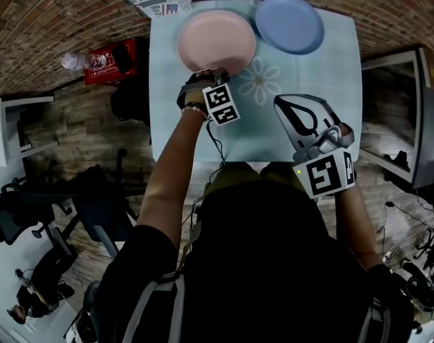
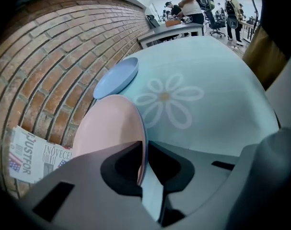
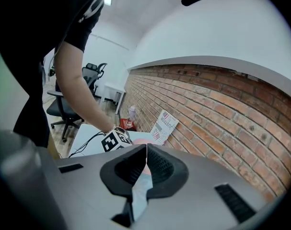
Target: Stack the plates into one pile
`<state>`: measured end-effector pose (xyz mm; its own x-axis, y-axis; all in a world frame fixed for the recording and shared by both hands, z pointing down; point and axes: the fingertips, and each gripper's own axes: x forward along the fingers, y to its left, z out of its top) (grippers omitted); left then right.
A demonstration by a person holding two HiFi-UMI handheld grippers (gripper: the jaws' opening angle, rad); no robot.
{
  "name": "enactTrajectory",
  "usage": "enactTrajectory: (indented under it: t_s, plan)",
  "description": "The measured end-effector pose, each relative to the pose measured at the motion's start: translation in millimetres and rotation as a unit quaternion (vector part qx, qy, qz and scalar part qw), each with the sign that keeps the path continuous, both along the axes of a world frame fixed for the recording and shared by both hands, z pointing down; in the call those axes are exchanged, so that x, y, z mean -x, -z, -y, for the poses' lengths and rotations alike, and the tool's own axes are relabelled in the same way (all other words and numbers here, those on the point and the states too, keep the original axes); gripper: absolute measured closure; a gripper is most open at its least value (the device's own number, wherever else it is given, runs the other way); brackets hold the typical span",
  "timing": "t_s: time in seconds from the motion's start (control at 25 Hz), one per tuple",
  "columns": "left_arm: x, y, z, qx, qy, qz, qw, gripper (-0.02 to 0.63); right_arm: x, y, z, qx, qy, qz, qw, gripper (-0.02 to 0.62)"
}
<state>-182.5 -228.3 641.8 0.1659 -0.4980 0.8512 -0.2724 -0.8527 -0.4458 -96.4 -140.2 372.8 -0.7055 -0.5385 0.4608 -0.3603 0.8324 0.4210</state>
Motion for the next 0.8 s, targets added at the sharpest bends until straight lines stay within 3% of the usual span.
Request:
enactTrajectory:
  t_s: [0.44,0.8]
  plan:
    - [11.3,22.3,-11.4,-0.004,-0.032,0.018,0.9993,0.558,-5.8,-1.1,2.9,0.001,0.0,0.001,1.0,0.56]
    - [12.4,73.5,-28.4,-0.026,-0.027,-0.005,0.9993,0.543,5.9,7.9,2.0,-0.012,0.02,0.01,1.0,0.56]
